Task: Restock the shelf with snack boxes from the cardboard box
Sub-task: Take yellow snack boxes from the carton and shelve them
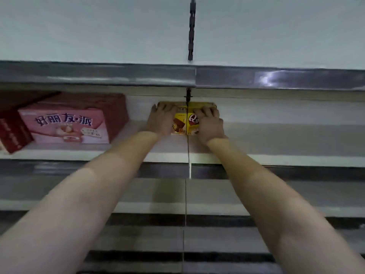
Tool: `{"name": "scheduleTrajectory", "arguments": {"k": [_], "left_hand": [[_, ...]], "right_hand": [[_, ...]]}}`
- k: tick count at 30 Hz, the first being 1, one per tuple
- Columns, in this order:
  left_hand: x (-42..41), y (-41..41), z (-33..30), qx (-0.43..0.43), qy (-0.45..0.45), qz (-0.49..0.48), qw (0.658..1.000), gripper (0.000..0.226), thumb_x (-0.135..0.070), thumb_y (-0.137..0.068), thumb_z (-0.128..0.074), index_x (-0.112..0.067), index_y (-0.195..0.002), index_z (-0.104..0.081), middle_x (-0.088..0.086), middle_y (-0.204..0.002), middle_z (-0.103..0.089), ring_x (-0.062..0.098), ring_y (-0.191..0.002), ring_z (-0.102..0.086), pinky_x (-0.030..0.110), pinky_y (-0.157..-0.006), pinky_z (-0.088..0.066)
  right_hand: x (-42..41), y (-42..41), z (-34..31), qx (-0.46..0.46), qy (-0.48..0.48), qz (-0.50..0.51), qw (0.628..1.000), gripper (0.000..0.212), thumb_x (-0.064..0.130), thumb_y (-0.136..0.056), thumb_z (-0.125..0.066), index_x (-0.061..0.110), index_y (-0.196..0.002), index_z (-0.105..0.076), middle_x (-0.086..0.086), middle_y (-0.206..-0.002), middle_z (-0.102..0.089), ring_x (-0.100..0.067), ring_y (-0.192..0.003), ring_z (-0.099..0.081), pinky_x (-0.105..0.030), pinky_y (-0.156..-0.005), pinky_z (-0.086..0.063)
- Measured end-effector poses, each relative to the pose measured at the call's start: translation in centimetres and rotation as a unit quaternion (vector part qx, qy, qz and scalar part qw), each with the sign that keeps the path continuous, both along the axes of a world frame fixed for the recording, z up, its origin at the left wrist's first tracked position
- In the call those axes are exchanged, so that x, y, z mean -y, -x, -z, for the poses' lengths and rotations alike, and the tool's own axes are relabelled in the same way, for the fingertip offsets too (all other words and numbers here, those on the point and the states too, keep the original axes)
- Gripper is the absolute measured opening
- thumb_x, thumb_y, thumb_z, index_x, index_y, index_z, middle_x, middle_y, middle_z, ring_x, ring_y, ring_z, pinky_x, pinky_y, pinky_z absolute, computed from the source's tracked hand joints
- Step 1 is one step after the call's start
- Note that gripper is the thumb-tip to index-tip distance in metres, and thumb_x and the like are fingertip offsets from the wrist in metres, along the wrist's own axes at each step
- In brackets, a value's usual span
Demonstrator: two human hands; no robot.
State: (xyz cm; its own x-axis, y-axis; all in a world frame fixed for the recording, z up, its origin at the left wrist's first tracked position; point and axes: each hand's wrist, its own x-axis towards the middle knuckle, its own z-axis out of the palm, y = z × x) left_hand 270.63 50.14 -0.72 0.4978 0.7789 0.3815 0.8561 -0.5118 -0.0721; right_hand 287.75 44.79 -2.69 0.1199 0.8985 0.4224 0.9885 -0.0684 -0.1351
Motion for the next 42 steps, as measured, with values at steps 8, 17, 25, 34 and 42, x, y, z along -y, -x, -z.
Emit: {"name": "scheduleTrajectory", "arguments": {"k": [8,17,25,34,42], "left_hand": [[3.5,-1.9,-1.2,0.047,-0.01,-0.079,0.996,0.053,-0.01,-0.087,-0.059,-0.015,-0.139,-0.053,0.015,-0.138,-0.046,0.033,-0.127,-0.044,0.041,-0.099,-0.041],[5.9,2.7,-0.9,0.086,-0.008,-0.108,0.99,0.042,-0.011,-0.09,-0.054,-0.009,-0.132,-0.057,0.016,-0.124,-0.057,0.036,-0.114,-0.057,0.04,-0.085,-0.049],[10.8,11.9,0.0,0.119,-0.02,-0.146,0.982,0.019,-0.016,-0.086,-0.057,-0.007,-0.101,-0.065,0.023,-0.101,-0.068,0.042,-0.094,-0.065,0.044,-0.074,-0.052],[21.9,27.6,3.2,0.144,0.03,-0.316,0.937,0.021,-0.015,-0.09,-0.054,-0.012,-0.109,-0.064,0.019,-0.109,-0.068,0.039,-0.101,-0.064,0.043,-0.079,-0.05],[35.0,37.4,11.7,0.163,0.141,-0.461,0.861,0.022,-0.021,-0.095,-0.048,-0.016,-0.109,-0.064,0.011,-0.106,-0.068,0.032,-0.095,-0.065,0.039,-0.077,-0.057]], "right_hand": [[1.2,-0.4,-1.0,0.066,-0.045,-0.046,0.996,0.056,0.019,-0.084,-0.065,0.025,-0.139,-0.052,-0.009,-0.144,-0.047,-0.033,-0.141,-0.03,-0.054,-0.116,-0.014],[3.6,2.7,-1.6,0.026,-0.06,-0.157,0.985,0.056,-0.001,-0.088,-0.053,0.009,-0.142,-0.049,-0.016,-0.143,-0.048,-0.035,-0.133,-0.04,-0.04,-0.109,-0.032],[6.1,12.8,-1.5,-0.041,-0.064,-0.278,0.958,0.024,0.011,-0.089,-0.054,0.008,-0.112,-0.062,-0.017,-0.114,-0.061,-0.035,-0.11,-0.056,-0.039,-0.081,-0.046],[11.5,28.4,0.9,-0.031,-0.004,-0.431,0.902,0.015,0.007,-0.09,-0.054,0.01,-0.102,-0.062,-0.014,-0.104,-0.063,-0.035,-0.097,-0.061,-0.043,-0.079,-0.052],[19.9,40.0,9.3,-0.021,0.114,-0.532,0.839,0.016,0.004,-0.091,-0.051,0.008,-0.103,-0.061,-0.015,-0.106,-0.06,-0.033,-0.098,-0.057,-0.04,-0.082,-0.048]]}}
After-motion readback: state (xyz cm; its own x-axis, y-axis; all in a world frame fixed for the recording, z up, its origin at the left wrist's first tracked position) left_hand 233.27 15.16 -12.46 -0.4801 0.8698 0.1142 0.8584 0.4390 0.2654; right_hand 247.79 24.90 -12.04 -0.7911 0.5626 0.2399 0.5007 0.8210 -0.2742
